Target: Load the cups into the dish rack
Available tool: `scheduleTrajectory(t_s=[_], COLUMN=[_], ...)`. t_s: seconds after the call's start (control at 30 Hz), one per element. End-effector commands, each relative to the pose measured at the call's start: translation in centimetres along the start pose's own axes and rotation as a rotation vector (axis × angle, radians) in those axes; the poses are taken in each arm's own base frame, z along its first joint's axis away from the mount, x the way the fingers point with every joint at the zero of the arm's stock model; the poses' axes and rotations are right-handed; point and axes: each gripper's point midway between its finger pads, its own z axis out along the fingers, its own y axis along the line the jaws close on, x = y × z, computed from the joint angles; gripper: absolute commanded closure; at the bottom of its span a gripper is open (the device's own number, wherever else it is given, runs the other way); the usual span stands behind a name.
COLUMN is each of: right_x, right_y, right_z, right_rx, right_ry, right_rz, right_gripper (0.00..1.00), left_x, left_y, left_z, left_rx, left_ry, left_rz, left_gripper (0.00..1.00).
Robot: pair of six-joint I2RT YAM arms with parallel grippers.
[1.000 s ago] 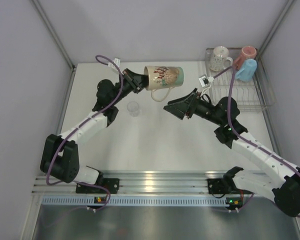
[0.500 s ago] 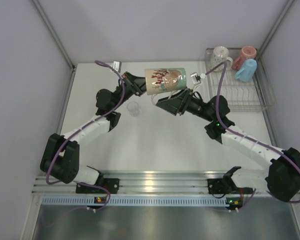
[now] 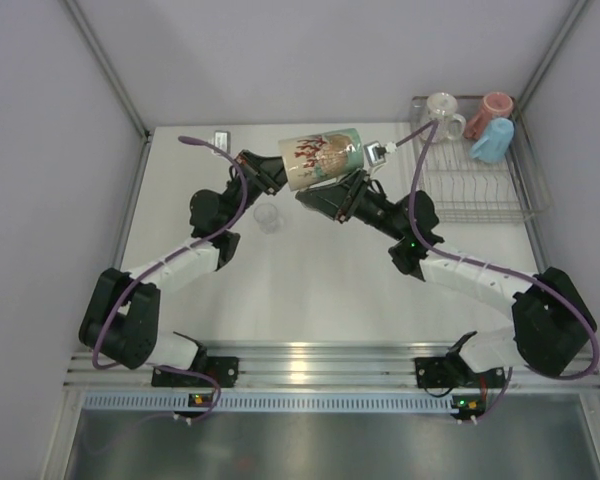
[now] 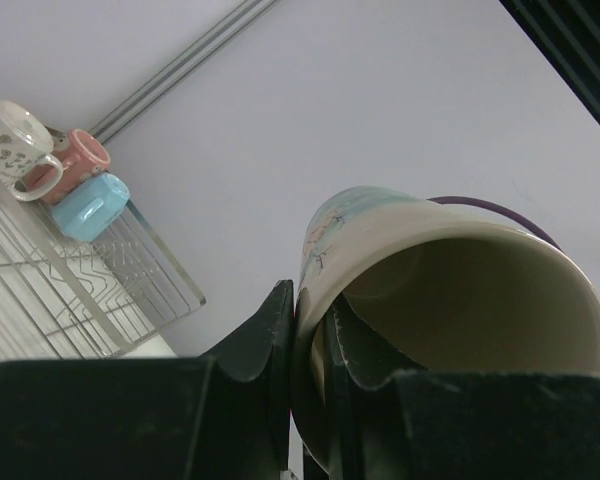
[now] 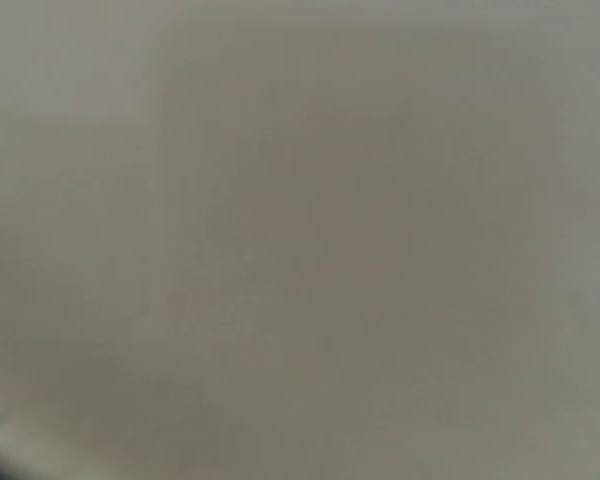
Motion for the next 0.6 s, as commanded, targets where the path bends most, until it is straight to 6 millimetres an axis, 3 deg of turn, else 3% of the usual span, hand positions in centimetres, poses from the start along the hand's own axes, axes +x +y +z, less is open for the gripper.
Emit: scheduleTrajectory(t_s=[0.0,0.07,0.17,0.3,0.43,0.47,0.53,0.57], right_x=[-0.6,-0.4,-0.4,-0.7,-0.7,-0.8,-1.1,-1.5], right_y=[6.1,5.6,4.8,5.0,4.6,4.7,4.8,4.6], right_z=[1.4,1.3,1.2,0.5,-0.1,-0.2,-0.7,-0.9], right_rx=[-0.222,-0.213,-0.194,-0.201,-0.187,-0.19,-0.203,-0.203], right_ry=[-0.04,-0.049,-0.062,-0.098,-0.108,-0.11,-0.133,-0.152], right_rz=[-0.025,0.001,0.007,-0.004,-0.012,-0.009,0.01,0.017], right_gripper=[0.52,0.6,0.81,0.99,1.0,0.87,0.74,0.73], left_x=[-0.1,0.2,0.8,0.9,1.0,1.0,1.0,1.0], left_y=[-3.9,-3.3,-2.4,-1.9,-2.2,-2.3,-2.8,-3.0], left_z=[-0.5,-0.7,-1.3,-2.3,-2.8,-2.9,-3.0,-3.1], left_rx=[0.135,0.119,0.1,0.078,0.088,0.093,0.108,0.112], left_ry=[-0.029,-0.03,-0.011,-0.03,-0.036,-0.033,-0.035,-0.035], left_rz=[0.088,0.088,0.097,0.123,0.139,0.14,0.142,0.146], left_gripper=[1.0,1.0,1.0,1.0,1.0,1.0,1.0,1.0])
